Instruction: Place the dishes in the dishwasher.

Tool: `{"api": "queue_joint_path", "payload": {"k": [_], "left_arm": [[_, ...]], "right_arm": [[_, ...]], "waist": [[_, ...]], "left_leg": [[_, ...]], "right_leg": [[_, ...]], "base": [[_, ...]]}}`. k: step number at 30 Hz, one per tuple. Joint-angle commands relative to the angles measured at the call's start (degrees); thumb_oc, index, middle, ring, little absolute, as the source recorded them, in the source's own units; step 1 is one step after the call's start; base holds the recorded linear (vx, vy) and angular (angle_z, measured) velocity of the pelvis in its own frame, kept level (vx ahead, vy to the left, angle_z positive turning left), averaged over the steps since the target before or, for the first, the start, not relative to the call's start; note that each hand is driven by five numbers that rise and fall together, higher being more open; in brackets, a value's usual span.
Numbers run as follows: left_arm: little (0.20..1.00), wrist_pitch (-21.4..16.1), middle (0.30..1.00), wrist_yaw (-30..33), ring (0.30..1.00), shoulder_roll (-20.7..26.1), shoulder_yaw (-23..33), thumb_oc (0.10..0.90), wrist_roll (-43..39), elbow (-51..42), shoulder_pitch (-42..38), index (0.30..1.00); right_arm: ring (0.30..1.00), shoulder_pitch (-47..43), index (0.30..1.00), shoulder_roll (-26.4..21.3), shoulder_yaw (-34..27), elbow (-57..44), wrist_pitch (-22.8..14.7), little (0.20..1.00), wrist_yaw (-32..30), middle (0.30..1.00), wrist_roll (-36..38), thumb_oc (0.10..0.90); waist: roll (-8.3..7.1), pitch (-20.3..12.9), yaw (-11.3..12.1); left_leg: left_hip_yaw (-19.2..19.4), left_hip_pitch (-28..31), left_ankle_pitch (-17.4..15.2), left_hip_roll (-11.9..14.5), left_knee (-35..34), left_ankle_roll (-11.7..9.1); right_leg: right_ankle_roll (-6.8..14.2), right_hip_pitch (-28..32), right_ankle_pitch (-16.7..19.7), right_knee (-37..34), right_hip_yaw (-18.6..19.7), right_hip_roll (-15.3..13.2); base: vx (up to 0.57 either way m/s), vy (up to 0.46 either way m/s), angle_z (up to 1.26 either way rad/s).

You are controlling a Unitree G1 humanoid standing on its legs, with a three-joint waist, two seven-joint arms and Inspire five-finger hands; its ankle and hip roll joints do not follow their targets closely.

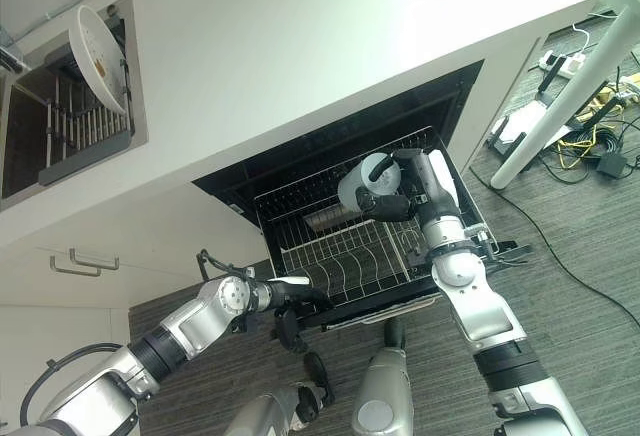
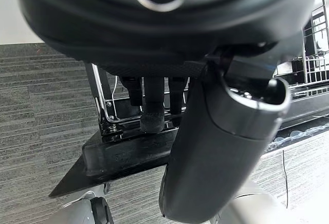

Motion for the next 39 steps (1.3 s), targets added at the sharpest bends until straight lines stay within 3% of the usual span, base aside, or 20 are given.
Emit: {"api": "queue_joint_path", "payload": {"k": [1, 15, 22, 28, 39], "left_arm": [[0.900, -0.7, 0.900, -2.6, 0.900, -1.9, -4.7, 0.800, -1.6, -2.6, 3.9, 0.900], [0.900, -2.4, 0.900, 7.0, 0.900, 2.6, 0.0, 0.800, -3.5, -9.9, 4.6, 0.900], [0.900, -3.4, 0.900, 5.4, 0.900, 6.3, 3.6, 0.800, -3.1, -13.9, 7.2, 0.900], [0.900, -4.6, 0.900, 5.4, 0.900, 8.1, 4.6, 0.800, -2.6, -15.4, 7.6, 0.900], [0.900, -5.4, 0.900, 3.3, 0.900, 9.8, 5.3, 0.800, -1.0, -14.0, 4.8, 0.900]], "right_arm": [[0.300, -8.2, 0.300, 0.7, -2.0, -6.9, -5.7, 0.300, -3.7, 0.300, -4.9, 0.400], [0.300, -8.7, 0.300, -4.5, -6.7, -1.8, -5.3, 0.300, -11.4, 0.300, -14.6, 0.400], [0.300, -4.6, 0.300, -6.3, -9.7, -1.3, -4.4, 0.300, -12.0, 0.300, -14.4, 0.400], [0.300, -2.8, 0.300, -6.3, -8.8, 2.1, -2.9, 0.300, -12.5, 0.300, -13.6, 0.400], [0.300, -1.7, 0.300, -4.0, -6.1, 11.8, -5.4, 0.300, -11.2, 0.300, -10.8, 0.400]], "waist": [[-1.81, -3.5, -0.6], [-2.10, -3.8, 1.1], [-2.40, -3.7, 1.8], [-2.22, -3.1, 2.2], [-2.04, -2.4, 2.7]], "left_leg": [[1.7, -4.8, -1.9, 4.5, 6.5, -3.2], [0.3, -4.6, -2.1, 4.3, 6.5, -2.8], [-0.1, -4.7, -2.1, 4.1, 6.5, -2.7], [-0.3, -5.2, -1.9, 4.1, 6.5, -2.6], [-0.2, -6.2, -1.8, 4.3, 6.5, -2.6]], "right_leg": [[1.2, 0.3, -9.0, 3.6, 4.3, 0.9], [0.7, 1.2, -9.1, 3.6, 3.3, 1.1], [0.7, 1.2, -8.9, 3.6, 2.8, 1.1], [0.8, 0.8, -8.7, 3.6, 2.6, 1.1], [1.0, -0.1, -8.4, 3.6, 1.9, 1.0]], "base": [[0.00, 0.000, 0.00], [0.00, -0.006, 0.02], [-0.01, -0.004, 0.03], [-0.04, 0.000, 0.08], [-0.03, -0.006, 0.00]]}}
